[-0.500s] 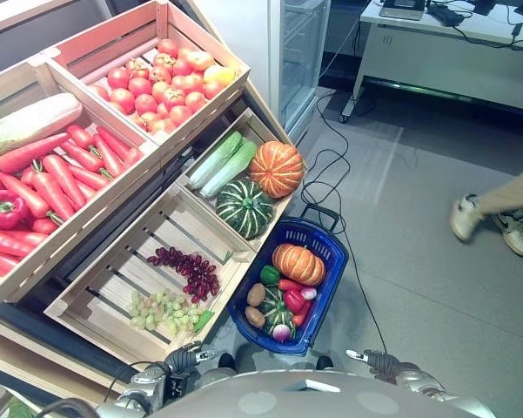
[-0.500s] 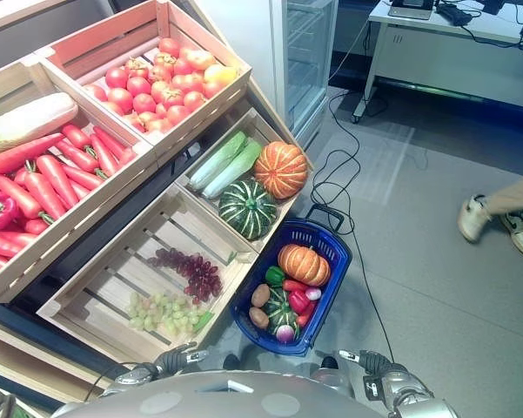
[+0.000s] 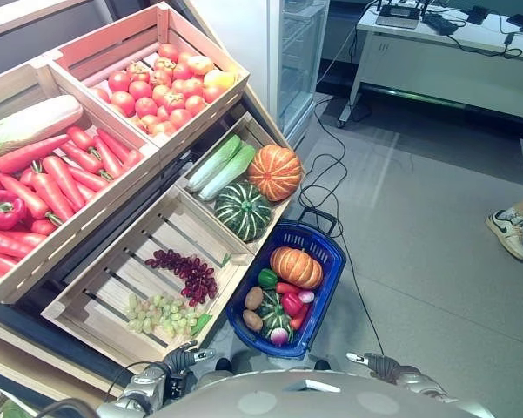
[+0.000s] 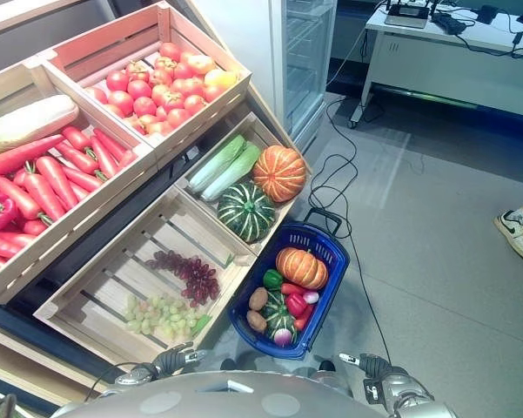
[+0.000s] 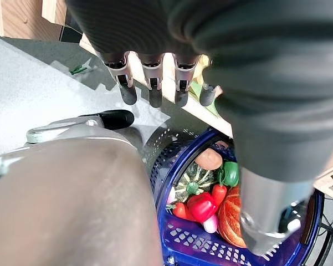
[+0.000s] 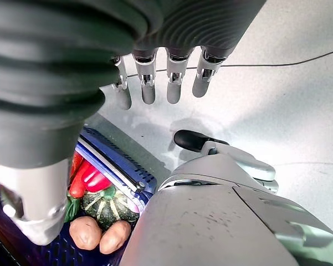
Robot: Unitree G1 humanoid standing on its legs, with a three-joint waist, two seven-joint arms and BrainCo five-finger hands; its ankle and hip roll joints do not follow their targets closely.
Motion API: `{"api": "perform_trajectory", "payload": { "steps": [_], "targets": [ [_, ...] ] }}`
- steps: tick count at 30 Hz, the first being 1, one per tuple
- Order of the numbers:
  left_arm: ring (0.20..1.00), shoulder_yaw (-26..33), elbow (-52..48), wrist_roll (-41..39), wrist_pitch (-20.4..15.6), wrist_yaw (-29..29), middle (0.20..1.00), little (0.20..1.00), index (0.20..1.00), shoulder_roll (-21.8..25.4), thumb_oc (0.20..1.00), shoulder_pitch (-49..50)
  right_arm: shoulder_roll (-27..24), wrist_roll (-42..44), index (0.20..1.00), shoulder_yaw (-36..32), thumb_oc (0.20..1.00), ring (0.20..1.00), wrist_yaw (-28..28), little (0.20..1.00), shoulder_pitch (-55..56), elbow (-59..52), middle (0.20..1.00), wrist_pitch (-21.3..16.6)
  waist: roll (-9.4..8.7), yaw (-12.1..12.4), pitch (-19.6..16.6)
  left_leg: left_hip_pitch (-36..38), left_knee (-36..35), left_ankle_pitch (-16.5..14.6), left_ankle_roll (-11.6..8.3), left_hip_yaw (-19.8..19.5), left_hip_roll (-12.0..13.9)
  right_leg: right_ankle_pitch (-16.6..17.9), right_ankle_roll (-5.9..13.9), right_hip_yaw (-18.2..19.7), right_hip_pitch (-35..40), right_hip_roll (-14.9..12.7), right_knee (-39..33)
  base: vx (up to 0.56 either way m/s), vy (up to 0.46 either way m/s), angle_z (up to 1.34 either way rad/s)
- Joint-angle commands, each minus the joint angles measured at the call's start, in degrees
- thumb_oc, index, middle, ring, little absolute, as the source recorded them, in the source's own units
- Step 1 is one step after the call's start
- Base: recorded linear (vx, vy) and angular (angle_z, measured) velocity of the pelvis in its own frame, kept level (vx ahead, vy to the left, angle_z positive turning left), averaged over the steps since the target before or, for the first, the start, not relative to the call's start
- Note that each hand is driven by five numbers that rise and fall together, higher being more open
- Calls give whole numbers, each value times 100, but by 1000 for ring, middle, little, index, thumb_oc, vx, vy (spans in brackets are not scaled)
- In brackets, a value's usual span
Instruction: Pick up fruits and vegetables into the basket
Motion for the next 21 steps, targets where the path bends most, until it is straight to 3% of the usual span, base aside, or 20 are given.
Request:
{"api": "perform_trajectory", "payload": {
  "steps": [1, 21],
  "targets": [
    [1000, 75, 538, 74, 30, 187, 1000, 1000, 1000, 51, 1000, -431, 188, 77, 1000, -31, 1000, 1000, -37, 1000, -367, 355, 1000, -110, -193, 4, 256, 14, 38, -216, 205, 326, 14, -88, 116, -229, 86, -316, 77, 0, 0, 0],
    [1000, 155, 412, -223, -220, 338, 1000, 1000, 1000, 56, 1000, -368, 103, 87, 1000, -48, 1000, 1000, -21, 1000, -323, 325, 1000, -66, -158, 20, 385, -137, 38, -153, 159, 252, 2, -34, 137, -220, -26, -312, 58, 7, 0, 0]
  ]
}}
